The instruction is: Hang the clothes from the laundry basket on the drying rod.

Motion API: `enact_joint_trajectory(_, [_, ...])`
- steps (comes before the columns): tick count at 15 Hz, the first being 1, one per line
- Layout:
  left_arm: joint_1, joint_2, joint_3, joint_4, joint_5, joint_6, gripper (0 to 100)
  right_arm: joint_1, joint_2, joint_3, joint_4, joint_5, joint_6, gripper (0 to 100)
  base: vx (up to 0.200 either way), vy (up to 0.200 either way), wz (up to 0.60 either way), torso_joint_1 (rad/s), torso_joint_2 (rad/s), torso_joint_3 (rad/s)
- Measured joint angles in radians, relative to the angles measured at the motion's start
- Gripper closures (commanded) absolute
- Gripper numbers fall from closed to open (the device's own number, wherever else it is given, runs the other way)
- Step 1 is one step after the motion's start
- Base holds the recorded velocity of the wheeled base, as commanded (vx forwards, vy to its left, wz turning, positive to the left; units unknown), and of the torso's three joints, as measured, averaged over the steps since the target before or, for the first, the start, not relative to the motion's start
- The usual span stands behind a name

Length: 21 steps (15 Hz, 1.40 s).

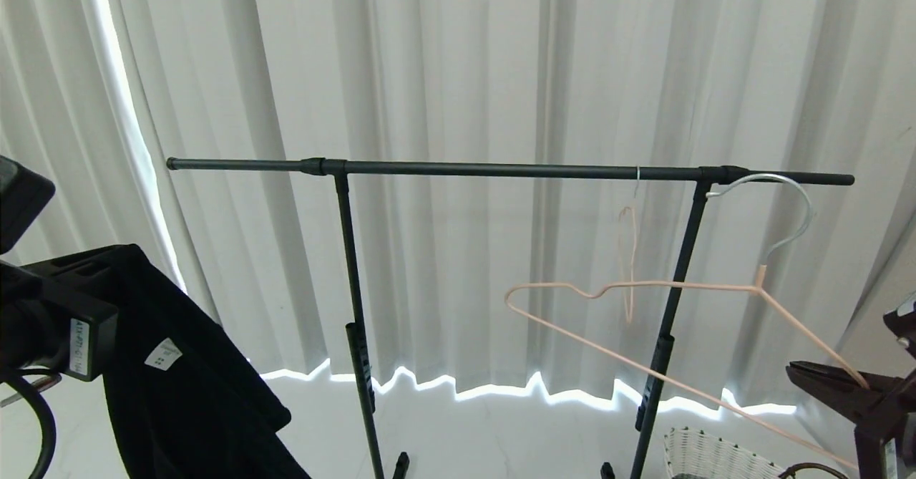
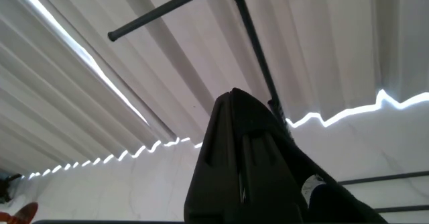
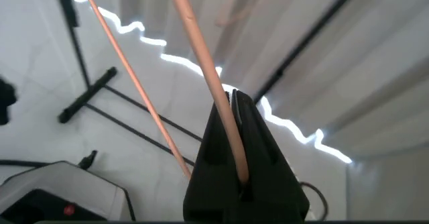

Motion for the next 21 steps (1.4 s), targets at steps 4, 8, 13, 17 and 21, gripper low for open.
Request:
enact_joint_trajectory(4, [-0.002, 0.044, -0.001, -0.007, -0.030, -0.009, 100, 0.126, 0.014, -0.005, -0.001, 0.001, 0.010, 100, 0.000, 0.000, 0.00, 0.000, 0.00, 0.000])
enact_joint_trajectory(8, [-0.024, 0.131, -0.046, -0.013, -0.068, -0.068, 100, 0.230, 0.072, -0.069, -0.002, 0.001, 0.143, 100, 0.000, 0.000, 0.00, 0.000, 0.00, 0.000])
enact_joint_trajectory(13, [-0.037, 0.320, -0.203, -0.013, -0.016, -0.203, 100, 0.342, 0.163, -0.171, -0.004, 0.001, 0.283, 100, 0.000, 0.000, 0.00, 0.000, 0.00, 0.000])
enact_joint_trajectory(17, [-0.092, 0.450, -0.289, -0.010, 0.006, -0.219, 100, 0.369, 0.238, -0.206, -0.036, -0.002, 0.306, 100, 0.000, 0.000, 0.00, 0.000, 0.00, 0.000])
enact_joint_trajectory(21, [-0.120, 0.535, -0.348, -0.008, 0.014, -0.226, 100, 0.369, 0.311, -0.229, -0.058, -0.011, 0.352, 100, 0.000, 0.000, 0.00, 0.000, 0.00, 0.000])
